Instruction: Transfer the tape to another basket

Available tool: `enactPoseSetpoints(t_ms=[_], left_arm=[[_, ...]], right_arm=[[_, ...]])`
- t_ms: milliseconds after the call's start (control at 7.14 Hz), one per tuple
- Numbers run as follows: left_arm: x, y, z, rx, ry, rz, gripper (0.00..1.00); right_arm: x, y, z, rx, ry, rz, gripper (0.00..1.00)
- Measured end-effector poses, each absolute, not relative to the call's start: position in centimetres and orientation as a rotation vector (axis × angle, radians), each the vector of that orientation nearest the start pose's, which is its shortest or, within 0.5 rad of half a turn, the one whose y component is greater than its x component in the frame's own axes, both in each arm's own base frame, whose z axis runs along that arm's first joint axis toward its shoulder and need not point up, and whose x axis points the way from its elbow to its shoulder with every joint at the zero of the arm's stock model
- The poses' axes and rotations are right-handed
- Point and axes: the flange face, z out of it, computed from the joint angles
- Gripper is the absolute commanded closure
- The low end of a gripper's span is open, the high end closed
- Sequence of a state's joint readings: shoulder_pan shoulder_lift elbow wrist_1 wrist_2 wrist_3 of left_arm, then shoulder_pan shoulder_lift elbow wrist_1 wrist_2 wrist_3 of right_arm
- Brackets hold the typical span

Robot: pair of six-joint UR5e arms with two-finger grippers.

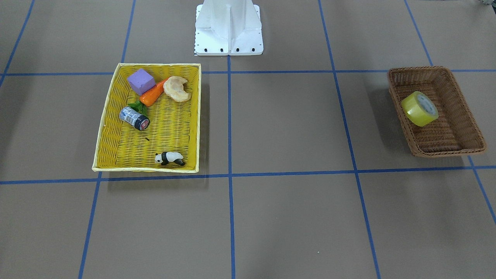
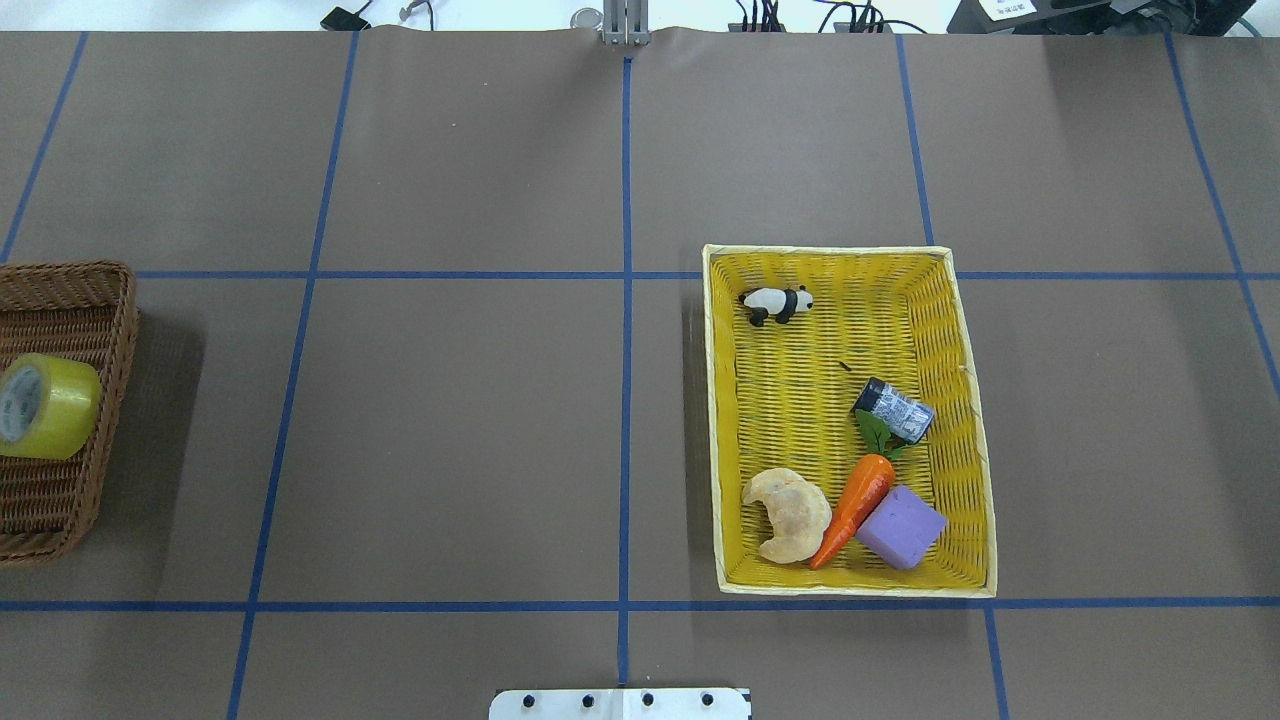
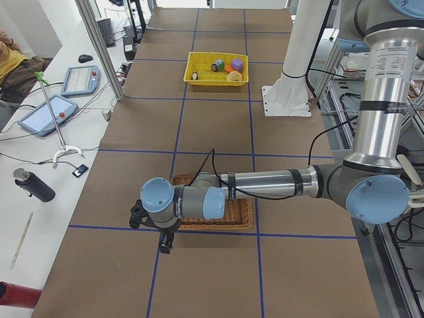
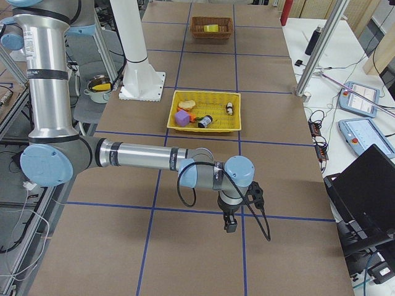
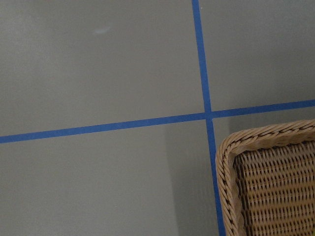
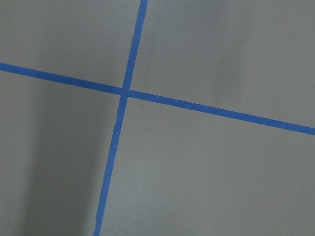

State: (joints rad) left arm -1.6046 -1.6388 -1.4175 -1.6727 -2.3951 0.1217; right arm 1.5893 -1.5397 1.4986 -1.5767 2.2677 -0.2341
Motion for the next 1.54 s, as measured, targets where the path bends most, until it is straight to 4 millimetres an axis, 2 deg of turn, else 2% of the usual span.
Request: enactPoseSetpoints(t_ms=[561,1121,1541], left_arm=[[-7.8,-51.3,68.8,0.077,0.821,0.091,0.01],[-7.9,-51.3,67.4,0.104,0.815,0.103,0.01],[-7.9,-51.3,67.2,0.109,0.815,0.105,0.01]], right_arm=[[7.8,-49.8,68.7,0.033,-0.7,-0.176,0.0],[7.8,-49.6,69.4,0.019,-0.702,-0.172,0.0],[7.8,-49.5,69.7,0.014,-0.702,-0.171,0.0]])
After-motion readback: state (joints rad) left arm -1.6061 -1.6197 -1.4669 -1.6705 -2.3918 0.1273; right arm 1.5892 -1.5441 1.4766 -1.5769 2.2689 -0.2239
